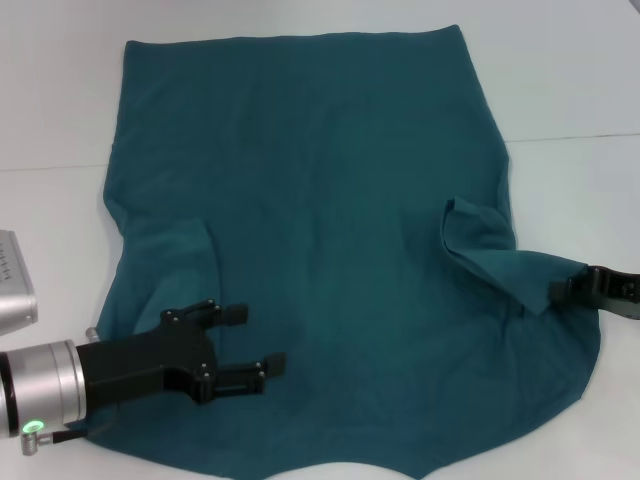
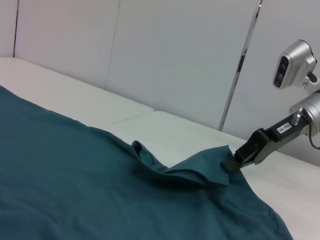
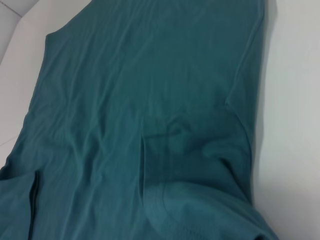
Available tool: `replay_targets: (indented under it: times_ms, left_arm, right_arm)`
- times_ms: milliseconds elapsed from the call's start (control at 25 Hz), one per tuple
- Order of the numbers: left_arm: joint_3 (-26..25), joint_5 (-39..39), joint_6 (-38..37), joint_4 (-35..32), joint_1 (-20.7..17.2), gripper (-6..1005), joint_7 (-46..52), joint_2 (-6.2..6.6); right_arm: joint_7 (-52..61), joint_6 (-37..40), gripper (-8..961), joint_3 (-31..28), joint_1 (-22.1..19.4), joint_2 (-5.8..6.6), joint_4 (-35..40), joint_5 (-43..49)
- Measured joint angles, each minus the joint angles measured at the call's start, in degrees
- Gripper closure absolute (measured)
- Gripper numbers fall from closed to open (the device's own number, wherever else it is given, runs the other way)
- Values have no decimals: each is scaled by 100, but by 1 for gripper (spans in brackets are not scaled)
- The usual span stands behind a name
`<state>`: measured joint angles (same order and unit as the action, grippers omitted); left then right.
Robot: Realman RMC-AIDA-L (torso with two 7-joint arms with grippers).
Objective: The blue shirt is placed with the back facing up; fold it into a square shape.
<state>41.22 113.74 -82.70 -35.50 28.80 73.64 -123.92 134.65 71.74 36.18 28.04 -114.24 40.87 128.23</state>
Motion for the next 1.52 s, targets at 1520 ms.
replay_targets:
  times_ms: [1520]
  left_arm:
    - [-12, -28, -1, -27, 64, 91, 19, 0]
  right_arm:
    - [-695, 840, 954, 113, 695, -165, -167, -893]
